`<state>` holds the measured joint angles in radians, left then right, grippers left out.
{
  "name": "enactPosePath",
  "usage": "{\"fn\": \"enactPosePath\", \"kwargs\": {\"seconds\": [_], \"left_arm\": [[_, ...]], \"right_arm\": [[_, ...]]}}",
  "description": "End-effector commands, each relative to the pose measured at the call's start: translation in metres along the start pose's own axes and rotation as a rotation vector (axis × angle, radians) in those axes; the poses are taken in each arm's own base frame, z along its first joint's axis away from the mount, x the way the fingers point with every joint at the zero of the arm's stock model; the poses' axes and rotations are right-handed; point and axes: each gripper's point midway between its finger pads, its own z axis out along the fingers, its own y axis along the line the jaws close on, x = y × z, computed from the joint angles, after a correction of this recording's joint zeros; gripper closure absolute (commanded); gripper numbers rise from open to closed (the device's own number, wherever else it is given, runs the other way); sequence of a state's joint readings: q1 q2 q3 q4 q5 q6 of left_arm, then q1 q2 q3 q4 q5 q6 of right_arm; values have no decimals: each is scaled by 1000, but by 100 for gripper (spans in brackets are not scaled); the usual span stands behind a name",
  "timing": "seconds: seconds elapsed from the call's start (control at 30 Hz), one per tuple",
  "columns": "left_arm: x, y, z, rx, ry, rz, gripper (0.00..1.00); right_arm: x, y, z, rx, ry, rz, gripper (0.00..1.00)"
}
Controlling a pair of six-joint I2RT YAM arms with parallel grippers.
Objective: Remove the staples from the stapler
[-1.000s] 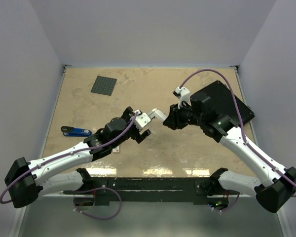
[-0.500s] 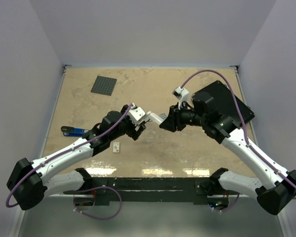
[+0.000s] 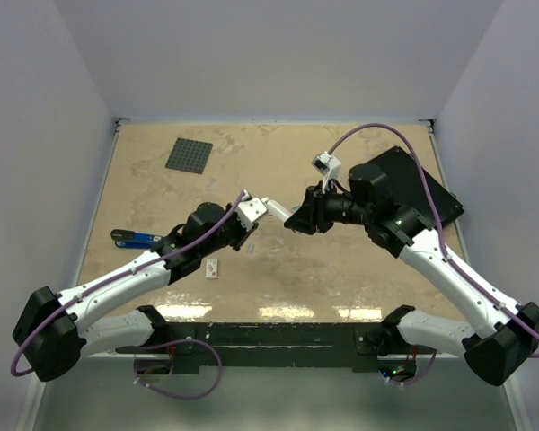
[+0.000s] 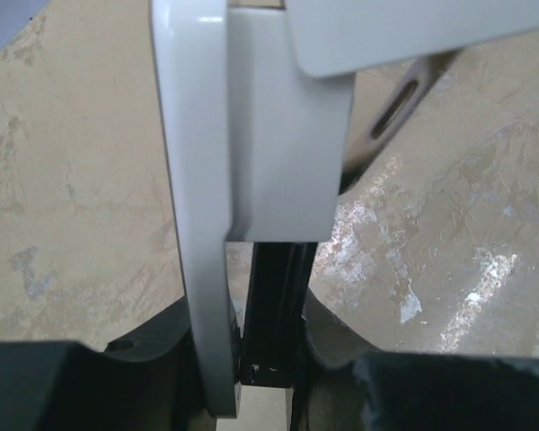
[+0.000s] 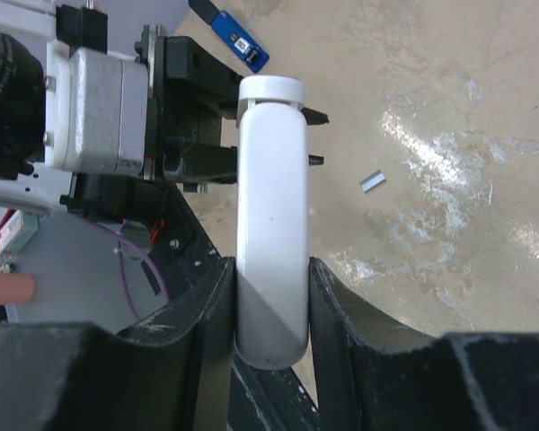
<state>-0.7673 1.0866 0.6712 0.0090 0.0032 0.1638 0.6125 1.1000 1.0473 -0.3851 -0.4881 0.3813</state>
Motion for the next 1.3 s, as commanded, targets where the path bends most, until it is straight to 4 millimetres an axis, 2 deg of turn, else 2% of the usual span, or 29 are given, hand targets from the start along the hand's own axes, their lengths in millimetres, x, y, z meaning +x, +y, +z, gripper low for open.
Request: {"fn": "enactPosePath", "kwargs": {"seconds": [0.0, 0.03, 0.07, 0.13, 0.17, 0.27, 0.4, 0.57, 0.63, 0.73, 0.77, 0.97, 1.1, 1.27], "left_arm": [[-25, 9, -6, -33, -82, -32, 93], [-26, 9, -5, -35, -85, -41, 96], [-27, 8, -3, -32, -86, -79, 100], [-33, 8, -2, -35, -91, -153, 100], [-33, 10, -2, -39, -92, -163, 100], [-45, 2, -5, -3, -148, -286, 100], [-44, -1, -9, 9, -156, -419, 100], [-40, -5, -10, 9, -128, -581, 100], [-47, -7, -14, 16, -145, -647, 100], [-52, -10, -17, 38, -161, -691, 100], [-51, -10, -17, 36, -154, -708, 100], [-53, -13, -10, 37, -93, -792, 100], [-57, -24, -12, 99, -83, -821, 100], [-67, -40, -19, 208, -102, -833, 100]], "right_arm": [[-25, 2, -2, 7, -74, 16, 89], [-32, 3, -3, 10, -97, 26, 81], [-41, 7, -3, 3, -127, 30, 77], [-57, 12, -7, 2, -180, 56, 69], [-64, 13, -9, 9, -209, 57, 59], [-83, 3, -14, 88, -287, 79, 52], [-86, -2, -18, 129, -299, 69, 39], [-92, -3, -34, 172, -348, 69, 38], [-97, 3, -45, 174, -373, 61, 39], [-95, 9, -50, 153, -375, 51, 44], [-97, 19, -52, 107, -385, 34, 45], [-72, 49, -34, -159, -339, 45, 57], [-60, 47, -19, -203, -282, 30, 60], [-70, 42, -10, -189, -294, 16, 67]]}}
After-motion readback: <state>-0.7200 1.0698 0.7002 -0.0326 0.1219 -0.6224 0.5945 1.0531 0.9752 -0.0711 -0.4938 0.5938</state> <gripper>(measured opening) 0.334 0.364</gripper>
